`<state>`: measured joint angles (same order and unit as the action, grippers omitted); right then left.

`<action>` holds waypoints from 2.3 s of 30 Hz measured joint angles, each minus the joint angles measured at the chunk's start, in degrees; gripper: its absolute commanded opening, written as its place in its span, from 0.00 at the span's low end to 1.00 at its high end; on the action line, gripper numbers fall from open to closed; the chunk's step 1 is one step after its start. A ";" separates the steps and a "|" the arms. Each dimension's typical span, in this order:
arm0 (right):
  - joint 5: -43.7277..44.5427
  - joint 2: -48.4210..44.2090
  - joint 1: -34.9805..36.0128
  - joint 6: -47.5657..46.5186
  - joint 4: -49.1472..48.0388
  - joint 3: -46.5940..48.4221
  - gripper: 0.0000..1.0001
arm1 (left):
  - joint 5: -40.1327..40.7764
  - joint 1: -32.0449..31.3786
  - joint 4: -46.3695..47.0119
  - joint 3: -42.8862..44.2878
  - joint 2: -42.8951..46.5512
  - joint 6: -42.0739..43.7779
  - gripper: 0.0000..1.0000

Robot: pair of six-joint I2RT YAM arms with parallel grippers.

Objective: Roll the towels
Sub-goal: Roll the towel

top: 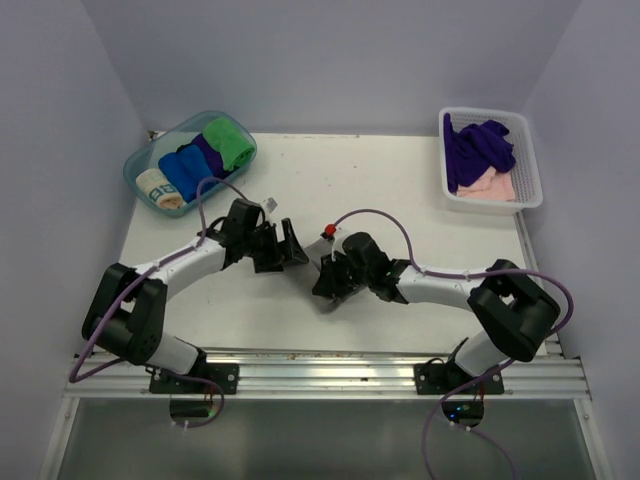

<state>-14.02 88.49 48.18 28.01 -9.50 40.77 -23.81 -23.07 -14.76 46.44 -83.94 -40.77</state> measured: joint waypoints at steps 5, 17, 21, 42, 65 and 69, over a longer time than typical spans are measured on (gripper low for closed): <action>-0.81 0.00 -0.17 0.70 -0.13 -0.09 0.00 | -0.50 -0.66 3.80 -1.27 -2.25 -1.92 0.82; -0.98 0.00 -0.48 0.94 -0.55 -0.44 0.00 | 0.11 -1.79 8.09 -1.33 -6.86 -5.09 0.52; -0.90 0.00 -0.48 0.85 -0.11 -0.44 0.13 | 0.26 -2.56 9.11 -1.33 -7.21 -6.36 0.36; 38.40 -2.01 21.42 -13.40 25.14 17.62 0.67 | 3.17 -3.26 7.30 -1.33 -6.86 -10.10 0.33; 60.94 15.23 27.39 -17.62 26.27 20.41 0.10 | 4.61 -3.37 5.70 -0.90 -6.54 -10.78 0.45; 58.86 13.38 25.77 -16.33 23.76 18.34 0.00 | 5.81 -3.28 4.28 -0.79 -5.40 -10.73 0.59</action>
<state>44.84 101.86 73.95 11.68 14.26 59.11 -18.00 -26.35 -10.48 45.65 -89.34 -51.51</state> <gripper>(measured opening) 0.064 0.545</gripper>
